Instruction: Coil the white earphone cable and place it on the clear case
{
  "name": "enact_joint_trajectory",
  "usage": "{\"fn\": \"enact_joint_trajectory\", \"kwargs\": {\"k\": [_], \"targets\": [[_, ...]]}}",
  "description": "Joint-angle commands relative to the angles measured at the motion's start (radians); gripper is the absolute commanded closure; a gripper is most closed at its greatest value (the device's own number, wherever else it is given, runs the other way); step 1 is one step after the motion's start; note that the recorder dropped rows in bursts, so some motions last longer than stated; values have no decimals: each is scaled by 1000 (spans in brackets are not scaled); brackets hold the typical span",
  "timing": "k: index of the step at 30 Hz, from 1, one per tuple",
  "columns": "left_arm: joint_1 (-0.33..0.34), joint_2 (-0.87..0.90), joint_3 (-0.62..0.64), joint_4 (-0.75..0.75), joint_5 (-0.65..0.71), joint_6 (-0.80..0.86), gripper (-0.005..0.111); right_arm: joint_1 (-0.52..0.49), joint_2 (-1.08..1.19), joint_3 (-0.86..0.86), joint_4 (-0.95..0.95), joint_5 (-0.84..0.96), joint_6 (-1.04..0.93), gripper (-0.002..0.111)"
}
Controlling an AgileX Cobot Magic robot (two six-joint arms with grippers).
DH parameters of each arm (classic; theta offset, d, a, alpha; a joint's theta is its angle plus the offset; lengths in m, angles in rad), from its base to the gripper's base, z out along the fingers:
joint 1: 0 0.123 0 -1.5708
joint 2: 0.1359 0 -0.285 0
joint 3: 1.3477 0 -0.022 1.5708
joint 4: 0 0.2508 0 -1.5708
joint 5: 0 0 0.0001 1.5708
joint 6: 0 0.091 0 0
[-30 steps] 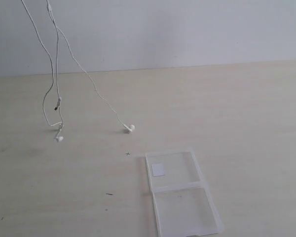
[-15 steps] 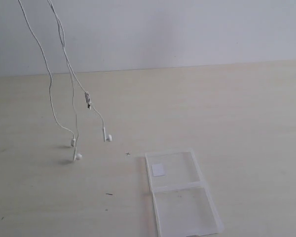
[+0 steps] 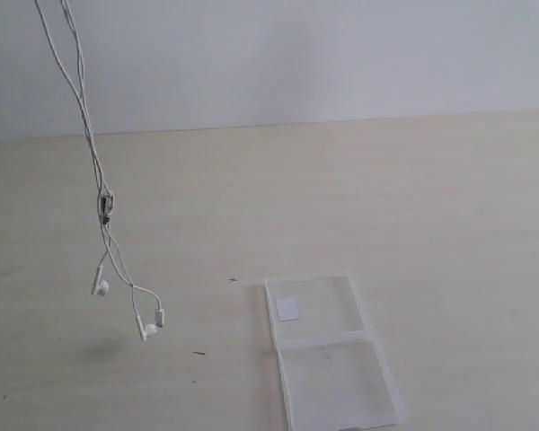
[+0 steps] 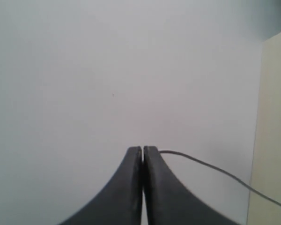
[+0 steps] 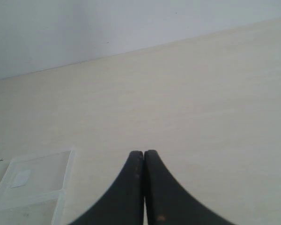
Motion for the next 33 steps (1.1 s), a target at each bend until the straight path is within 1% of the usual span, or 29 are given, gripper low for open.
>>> {"fn": "enact_joint_trajectory", "kwargs": {"k": [1, 14, 19, 22, 26, 28, 31, 33], "targets": [[-7, -21, -6, -4, 1, 0, 107, -5, -2, 5, -5, -8, -2, 108], [-7, -36, -6, -4, 9, -6, 107, -5, -2, 5, -7, -8, -2, 108], [-7, -37, -6, -8, 14, -6, 107, -5, -2, 5, -63, -84, -18, 108], [-7, -37, -6, -8, 14, -6, 107, -5, -2, 5, -63, -210, -18, 108], [-7, -37, -6, -8, 14, -6, 107, -5, -2, 5, -53, -502, -4, 108], [-7, -37, -6, -10, 14, -6, 107, -5, -2, 5, -53, -619, 4, 108], [-7, -38, -6, -19, 14, -6, 107, -5, -2, 5, -31, -835, 112, 108], [-7, -41, -6, -21, 16, -6, 107, -5, -2, 5, 40, -999, 302, 108]]}}
